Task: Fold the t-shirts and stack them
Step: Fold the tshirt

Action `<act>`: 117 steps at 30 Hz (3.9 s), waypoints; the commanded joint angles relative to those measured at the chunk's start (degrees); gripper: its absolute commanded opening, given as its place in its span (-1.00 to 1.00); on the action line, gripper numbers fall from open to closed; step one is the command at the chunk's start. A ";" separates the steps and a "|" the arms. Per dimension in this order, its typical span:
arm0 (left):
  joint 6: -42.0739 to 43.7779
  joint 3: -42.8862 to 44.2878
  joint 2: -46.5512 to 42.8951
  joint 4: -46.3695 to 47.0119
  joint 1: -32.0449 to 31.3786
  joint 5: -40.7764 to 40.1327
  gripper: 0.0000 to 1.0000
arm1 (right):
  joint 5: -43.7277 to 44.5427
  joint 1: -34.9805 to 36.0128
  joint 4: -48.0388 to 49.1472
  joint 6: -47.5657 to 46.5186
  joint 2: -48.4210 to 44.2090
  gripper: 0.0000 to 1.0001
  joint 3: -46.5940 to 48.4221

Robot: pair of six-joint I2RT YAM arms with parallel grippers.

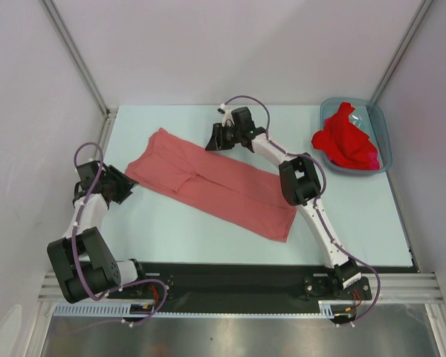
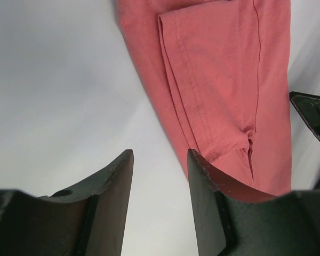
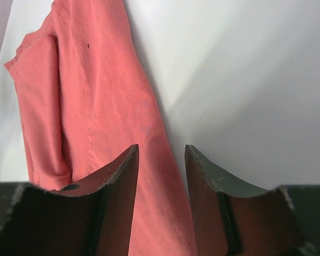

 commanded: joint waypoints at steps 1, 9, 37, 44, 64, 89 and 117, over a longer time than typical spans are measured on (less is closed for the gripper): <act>-0.63 0.75 -0.38 1.18 0.15 0.76 0.01 | 0.04 -0.16 -2.79 -2.03 -2.55 -0.09 -3.02; -1.34 2.69 2.17 1.62 0.15 0.76 0.01 | -2.07 -1.04 -2.88 0.52 -1.23 -0.38 -3.39; -1.34 5.59 6.66 2.15 0.15 0.50 0.03 | -10.43 -2.18 6.70 11.42 3.08 -0.96 -2.24; -2.30 5.32 7.45 2.85 0.06 0.94 0.04 | 0.28 -5.78 7.58 13.79 2.37 -1.00 -2.77; -7.13 18.67 24.30 14.52 -13.02 1.03 0.20 | 9.53 -14.49 -0.14 9.93 -10.37 -0.67 -16.83; -11.18 54.01 52.43 0.13 -25.25 -23.06 -0.13 | 18.41 -13.27 -19.48 -2.37 -46.66 0.36 -41.16; -16.54 77.63 70.64 5.40 -18.58 -13.56 -0.99 | 25.16 3.35 -26.25 7.72 -71.71 0.54 -73.43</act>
